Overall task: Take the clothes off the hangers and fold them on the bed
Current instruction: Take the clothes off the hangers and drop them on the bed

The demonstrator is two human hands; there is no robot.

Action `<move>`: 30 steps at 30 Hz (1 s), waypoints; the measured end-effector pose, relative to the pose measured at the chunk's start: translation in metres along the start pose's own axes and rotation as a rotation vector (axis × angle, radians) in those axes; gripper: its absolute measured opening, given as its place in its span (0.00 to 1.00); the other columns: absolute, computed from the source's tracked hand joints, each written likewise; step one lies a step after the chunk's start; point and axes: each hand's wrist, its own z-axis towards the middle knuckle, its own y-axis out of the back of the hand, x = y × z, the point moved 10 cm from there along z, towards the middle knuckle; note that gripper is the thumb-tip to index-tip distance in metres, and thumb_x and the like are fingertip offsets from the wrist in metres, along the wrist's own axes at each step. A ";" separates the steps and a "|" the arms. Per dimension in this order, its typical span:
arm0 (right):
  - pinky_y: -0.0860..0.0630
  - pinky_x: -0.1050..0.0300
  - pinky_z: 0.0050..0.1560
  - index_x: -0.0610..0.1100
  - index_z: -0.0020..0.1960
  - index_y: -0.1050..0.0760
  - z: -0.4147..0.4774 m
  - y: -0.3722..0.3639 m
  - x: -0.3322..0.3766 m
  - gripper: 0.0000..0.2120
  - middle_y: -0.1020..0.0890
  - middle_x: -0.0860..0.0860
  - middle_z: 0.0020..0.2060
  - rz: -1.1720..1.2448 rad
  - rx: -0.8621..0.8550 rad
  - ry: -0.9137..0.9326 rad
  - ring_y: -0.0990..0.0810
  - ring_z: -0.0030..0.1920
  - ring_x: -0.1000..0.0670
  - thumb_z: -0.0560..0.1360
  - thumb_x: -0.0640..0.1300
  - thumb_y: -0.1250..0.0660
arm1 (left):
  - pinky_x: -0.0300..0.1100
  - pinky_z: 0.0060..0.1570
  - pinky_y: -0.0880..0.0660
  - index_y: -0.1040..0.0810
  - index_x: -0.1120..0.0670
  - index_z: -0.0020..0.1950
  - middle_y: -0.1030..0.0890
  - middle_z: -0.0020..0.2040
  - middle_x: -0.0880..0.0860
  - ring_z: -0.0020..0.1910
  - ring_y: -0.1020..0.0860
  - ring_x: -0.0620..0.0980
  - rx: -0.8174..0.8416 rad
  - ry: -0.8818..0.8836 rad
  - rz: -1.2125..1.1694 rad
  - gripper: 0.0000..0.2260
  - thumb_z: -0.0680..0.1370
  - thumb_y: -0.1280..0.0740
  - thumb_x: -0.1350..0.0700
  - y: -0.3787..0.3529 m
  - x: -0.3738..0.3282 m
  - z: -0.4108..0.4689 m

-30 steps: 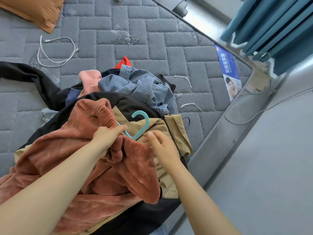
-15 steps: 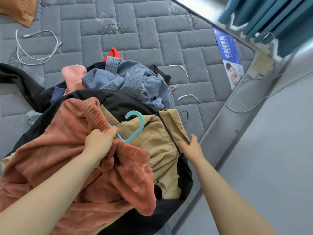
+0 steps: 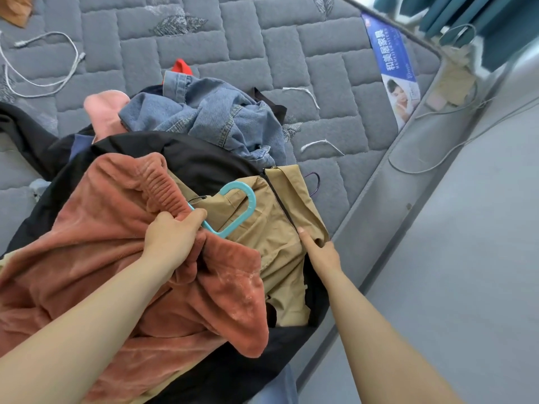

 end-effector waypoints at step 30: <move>0.34 0.81 0.43 0.62 0.51 0.27 -0.390 -0.102 0.202 0.07 0.23 0.72 0.44 -0.044 0.253 0.854 0.25 0.46 0.71 0.77 0.50 0.33 | 0.54 0.60 0.26 0.22 0.58 0.58 0.18 0.53 0.60 0.52 0.20 0.58 0.124 -0.055 -0.831 0.31 0.61 0.29 0.42 0.269 0.078 -0.127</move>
